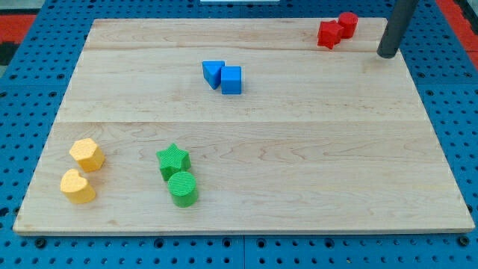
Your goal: Separate the red star from the red circle
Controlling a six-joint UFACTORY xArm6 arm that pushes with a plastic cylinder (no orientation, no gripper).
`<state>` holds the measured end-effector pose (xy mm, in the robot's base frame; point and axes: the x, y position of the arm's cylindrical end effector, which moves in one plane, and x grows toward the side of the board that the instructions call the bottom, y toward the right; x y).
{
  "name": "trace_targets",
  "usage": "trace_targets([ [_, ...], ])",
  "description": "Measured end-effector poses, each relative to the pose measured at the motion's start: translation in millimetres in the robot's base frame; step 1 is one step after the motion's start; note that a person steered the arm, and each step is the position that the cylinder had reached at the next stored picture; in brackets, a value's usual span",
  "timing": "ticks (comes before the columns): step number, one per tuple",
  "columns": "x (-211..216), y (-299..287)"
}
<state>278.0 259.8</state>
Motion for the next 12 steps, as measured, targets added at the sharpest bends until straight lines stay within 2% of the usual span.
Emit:
trace_targets([
  [2, -36.1, 14.3],
  [5, -84.2, 1.3],
  [7, -86.5, -23.9],
  [9, -38.2, -133.8],
  [11, 20.8, -140.4],
  [12, 5.8, -198.1],
])
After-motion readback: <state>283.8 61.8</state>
